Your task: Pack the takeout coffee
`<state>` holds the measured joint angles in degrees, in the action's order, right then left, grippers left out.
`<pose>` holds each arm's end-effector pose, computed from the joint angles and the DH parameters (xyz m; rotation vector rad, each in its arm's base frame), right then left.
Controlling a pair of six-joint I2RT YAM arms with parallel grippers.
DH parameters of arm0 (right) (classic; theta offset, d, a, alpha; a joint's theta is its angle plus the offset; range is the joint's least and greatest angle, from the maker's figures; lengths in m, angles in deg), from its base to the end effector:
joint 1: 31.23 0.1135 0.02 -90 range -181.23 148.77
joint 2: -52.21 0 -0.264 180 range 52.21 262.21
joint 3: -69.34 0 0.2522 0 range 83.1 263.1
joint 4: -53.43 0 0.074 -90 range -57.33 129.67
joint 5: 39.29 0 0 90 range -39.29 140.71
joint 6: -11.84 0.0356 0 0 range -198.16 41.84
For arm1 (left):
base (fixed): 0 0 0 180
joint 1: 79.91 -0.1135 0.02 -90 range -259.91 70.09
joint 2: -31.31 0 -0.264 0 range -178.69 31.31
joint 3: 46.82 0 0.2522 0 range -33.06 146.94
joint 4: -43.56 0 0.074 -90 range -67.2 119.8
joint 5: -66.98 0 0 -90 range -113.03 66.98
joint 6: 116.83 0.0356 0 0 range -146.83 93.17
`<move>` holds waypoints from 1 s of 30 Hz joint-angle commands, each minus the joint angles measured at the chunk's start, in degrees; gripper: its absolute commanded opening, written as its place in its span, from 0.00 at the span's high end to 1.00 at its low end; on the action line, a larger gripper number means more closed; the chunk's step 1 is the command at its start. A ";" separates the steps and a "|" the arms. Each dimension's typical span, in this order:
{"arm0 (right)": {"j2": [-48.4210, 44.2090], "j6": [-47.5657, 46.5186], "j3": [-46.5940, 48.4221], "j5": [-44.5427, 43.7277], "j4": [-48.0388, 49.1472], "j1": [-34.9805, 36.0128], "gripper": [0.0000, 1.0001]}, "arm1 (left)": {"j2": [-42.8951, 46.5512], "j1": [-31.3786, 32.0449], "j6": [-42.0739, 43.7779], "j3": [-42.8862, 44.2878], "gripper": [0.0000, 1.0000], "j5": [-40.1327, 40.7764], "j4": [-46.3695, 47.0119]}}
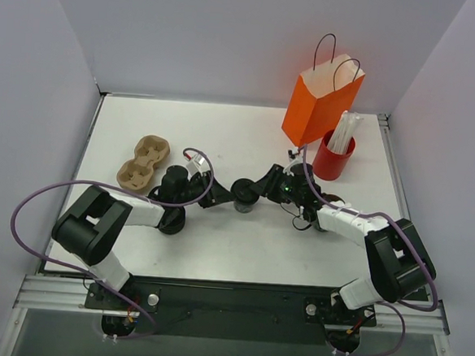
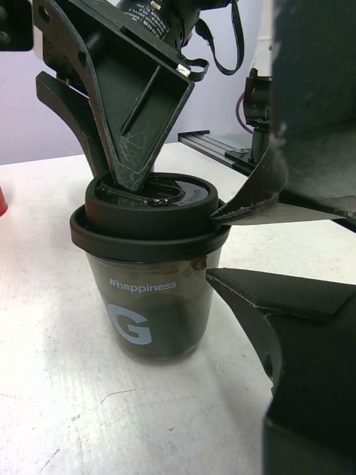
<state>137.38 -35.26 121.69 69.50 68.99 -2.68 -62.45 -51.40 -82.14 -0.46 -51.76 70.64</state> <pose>0.2691 0.1595 0.2079 0.0080 2.0262 1.1351 0.2613 -0.1614 0.1548 -0.1245 2.1665 -1.4006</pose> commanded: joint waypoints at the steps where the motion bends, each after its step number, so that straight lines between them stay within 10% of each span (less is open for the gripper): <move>1: 1.06 -2.46 -2.99 -1.47 -9.11 0.71 0.84 | -1.34 -0.04 2.48 -0.44 0.78 4.65 -6.11; 15: 5.44 -12.91 3.95 5.11 -15.69 -0.25 0.85 | 7.27 -5.40 10.74 8.69 0.52 -0.18 -21.14; 30: 7.56 -18.29 8.26 9.69 -19.21 -0.43 0.84 | 5.07 -4.52 10.84 6.96 0.54 -4.40 -15.36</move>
<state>142.64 -48.35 130.91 81.06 59.42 -3.13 -57.33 -56.67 -71.17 8.24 -54.64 50.77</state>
